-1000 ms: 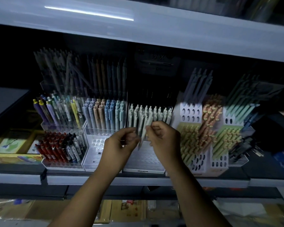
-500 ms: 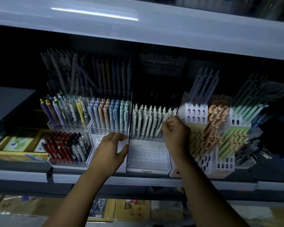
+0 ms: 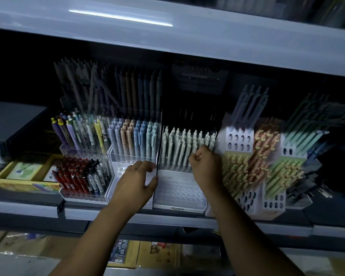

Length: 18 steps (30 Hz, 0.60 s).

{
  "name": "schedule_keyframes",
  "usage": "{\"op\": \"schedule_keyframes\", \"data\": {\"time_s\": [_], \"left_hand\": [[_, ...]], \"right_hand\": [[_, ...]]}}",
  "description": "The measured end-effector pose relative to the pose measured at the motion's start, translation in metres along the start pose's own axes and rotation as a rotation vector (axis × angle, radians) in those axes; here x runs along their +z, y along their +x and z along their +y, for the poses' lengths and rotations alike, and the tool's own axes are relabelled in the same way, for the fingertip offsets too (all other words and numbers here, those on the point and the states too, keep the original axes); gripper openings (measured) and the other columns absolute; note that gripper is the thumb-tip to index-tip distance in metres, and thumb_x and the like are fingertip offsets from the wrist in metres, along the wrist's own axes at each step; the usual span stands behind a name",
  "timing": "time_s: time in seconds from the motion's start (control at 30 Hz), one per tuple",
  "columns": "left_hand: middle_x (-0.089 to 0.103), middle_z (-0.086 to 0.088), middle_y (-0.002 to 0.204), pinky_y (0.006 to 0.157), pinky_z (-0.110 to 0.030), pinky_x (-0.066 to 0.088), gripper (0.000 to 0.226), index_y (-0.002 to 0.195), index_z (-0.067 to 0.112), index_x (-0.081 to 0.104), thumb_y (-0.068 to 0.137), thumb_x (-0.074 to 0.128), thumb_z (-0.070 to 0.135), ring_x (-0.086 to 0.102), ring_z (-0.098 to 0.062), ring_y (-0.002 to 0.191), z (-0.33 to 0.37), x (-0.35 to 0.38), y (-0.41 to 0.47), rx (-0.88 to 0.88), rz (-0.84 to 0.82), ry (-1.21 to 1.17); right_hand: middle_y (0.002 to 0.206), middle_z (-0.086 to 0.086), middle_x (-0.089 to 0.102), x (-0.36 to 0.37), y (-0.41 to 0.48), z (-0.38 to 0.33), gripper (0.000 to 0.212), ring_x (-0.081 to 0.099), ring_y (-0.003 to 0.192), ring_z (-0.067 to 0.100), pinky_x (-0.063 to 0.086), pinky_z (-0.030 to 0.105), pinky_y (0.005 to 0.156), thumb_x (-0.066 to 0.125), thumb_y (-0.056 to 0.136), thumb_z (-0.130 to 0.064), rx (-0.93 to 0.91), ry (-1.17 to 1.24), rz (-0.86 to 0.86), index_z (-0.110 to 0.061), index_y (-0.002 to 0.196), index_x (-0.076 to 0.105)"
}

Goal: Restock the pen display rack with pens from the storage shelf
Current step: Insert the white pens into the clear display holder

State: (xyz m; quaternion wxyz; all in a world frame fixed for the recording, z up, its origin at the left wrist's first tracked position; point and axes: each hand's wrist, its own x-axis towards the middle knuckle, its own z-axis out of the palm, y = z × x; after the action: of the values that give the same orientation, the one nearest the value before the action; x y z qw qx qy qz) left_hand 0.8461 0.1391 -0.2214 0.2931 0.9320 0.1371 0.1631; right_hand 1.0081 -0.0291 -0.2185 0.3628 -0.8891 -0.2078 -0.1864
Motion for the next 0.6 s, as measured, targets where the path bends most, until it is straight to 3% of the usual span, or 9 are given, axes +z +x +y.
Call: {"op": "schedule_keyframes", "data": {"time_s": [0.2, 0.43, 0.6], "left_hand": [[0.063, 0.005, 0.12, 0.089, -0.039, 0.052, 0.029, 0.125, 0.023, 0.062, 0.099, 0.062, 0.036, 0.058, -0.02, 0.112, 0.007, -0.002, -0.005, -0.016, 0.041, -0.012], [0.064, 0.003, 0.121, 0.088, -0.035, 0.05, 0.029, 0.126, 0.021, 0.062, 0.099, 0.063, 0.032, 0.058, -0.02, 0.111, 0.028, -0.005, -0.009, -0.048, 0.099, 0.022], [0.064, 0.001, 0.117, 0.088, -0.036, 0.051, 0.023, 0.119, 0.022, 0.063, 0.097, 0.065, 0.029, 0.06, -0.021, 0.107, 0.059, 0.003, -0.004, -0.055, 0.108, 0.006]], "right_hand": [[0.048, 0.003, 0.045, -0.001, -0.007, 0.006, 0.034, 0.046, 0.042, 0.015, 0.033, 0.023, 0.045, 0.068, 0.086, -0.004, -0.026, 0.039, 0.044, -0.012, 0.062, 0.044], [0.05, 0.002, 0.042, -0.002, -0.009, 0.011, 0.038, 0.046, 0.044, 0.019, 0.039, 0.028, 0.046, 0.066, 0.089, -0.007, -0.102, 0.079, -0.004, -0.016, 0.066, 0.037], [0.057, 0.004, 0.06, -0.013, 0.012, 0.018, 0.03, 0.061, 0.056, 0.02, 0.056, 0.034, 0.059, 0.071, 0.09, -0.011, -0.021, 0.143, -0.204, -0.01, 0.065, 0.054]]}}
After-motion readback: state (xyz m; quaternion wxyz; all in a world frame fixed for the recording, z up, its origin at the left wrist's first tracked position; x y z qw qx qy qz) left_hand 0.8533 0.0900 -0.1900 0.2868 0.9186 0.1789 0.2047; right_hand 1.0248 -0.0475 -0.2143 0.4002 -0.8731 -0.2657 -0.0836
